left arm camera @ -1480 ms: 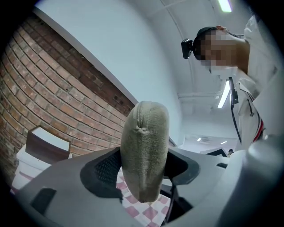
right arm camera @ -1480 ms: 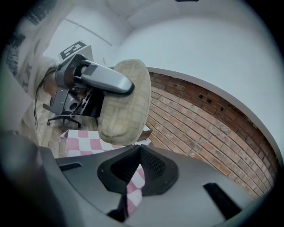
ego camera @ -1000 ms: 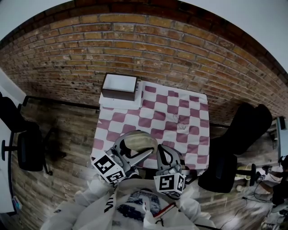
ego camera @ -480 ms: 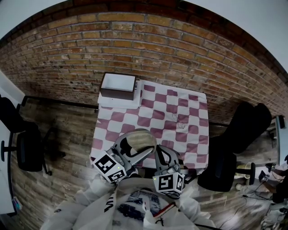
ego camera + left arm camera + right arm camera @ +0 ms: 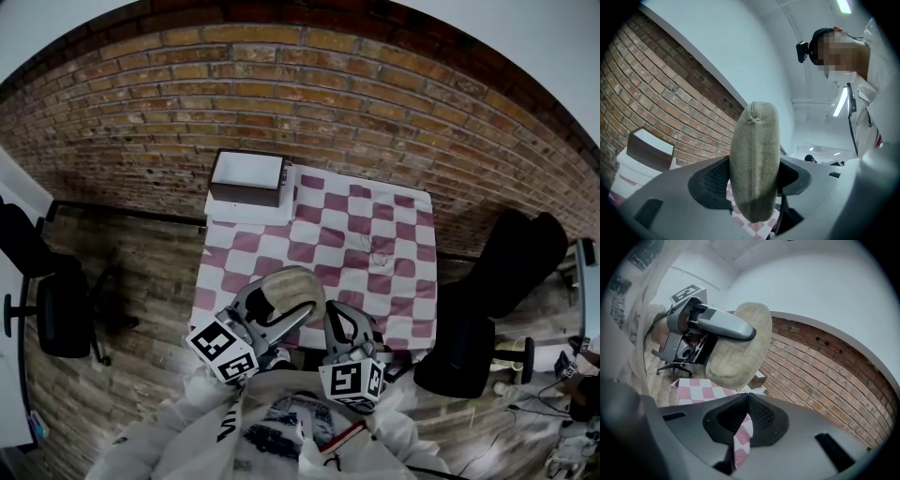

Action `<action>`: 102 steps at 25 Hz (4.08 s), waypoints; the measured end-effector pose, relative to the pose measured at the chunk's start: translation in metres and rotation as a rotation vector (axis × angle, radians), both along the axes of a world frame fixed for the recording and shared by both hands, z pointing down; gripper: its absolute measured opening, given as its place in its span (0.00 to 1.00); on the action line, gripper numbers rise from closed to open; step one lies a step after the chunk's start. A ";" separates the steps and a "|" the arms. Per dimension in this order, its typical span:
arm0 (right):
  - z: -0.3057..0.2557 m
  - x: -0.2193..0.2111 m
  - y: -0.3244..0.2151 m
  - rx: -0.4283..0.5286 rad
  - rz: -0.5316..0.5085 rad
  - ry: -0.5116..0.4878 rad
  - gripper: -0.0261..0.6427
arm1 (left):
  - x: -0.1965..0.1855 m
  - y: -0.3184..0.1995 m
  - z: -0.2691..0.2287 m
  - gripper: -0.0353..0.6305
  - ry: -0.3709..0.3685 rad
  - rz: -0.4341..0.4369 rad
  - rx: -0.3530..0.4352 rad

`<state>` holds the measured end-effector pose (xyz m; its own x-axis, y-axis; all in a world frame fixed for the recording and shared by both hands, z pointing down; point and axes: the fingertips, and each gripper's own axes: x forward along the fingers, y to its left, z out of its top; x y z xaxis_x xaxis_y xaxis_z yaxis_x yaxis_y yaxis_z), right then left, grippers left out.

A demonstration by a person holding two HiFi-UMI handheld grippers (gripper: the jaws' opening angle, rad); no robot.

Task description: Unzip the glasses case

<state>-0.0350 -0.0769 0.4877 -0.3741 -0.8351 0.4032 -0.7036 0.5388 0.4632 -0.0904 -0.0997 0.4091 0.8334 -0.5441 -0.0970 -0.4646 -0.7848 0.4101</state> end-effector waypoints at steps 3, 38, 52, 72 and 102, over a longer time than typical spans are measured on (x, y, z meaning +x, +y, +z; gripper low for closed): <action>0.001 0.001 -0.001 0.000 0.007 0.004 0.06 | -0.002 0.000 -0.002 0.47 0.000 -0.001 -0.008; -0.006 0.018 -0.006 0.082 0.070 0.120 0.06 | 0.027 0.019 0.038 0.47 -0.339 0.132 0.010; -0.031 0.029 -0.024 0.159 0.089 0.102 0.06 | 0.039 0.011 0.042 0.47 -0.571 0.164 0.143; -0.042 0.040 -0.015 0.260 0.124 0.193 0.06 | 0.044 0.020 0.067 0.47 -0.698 0.219 0.178; -0.063 0.013 -0.007 0.312 0.073 0.230 0.07 | 0.022 0.028 0.080 0.47 -0.788 0.208 0.155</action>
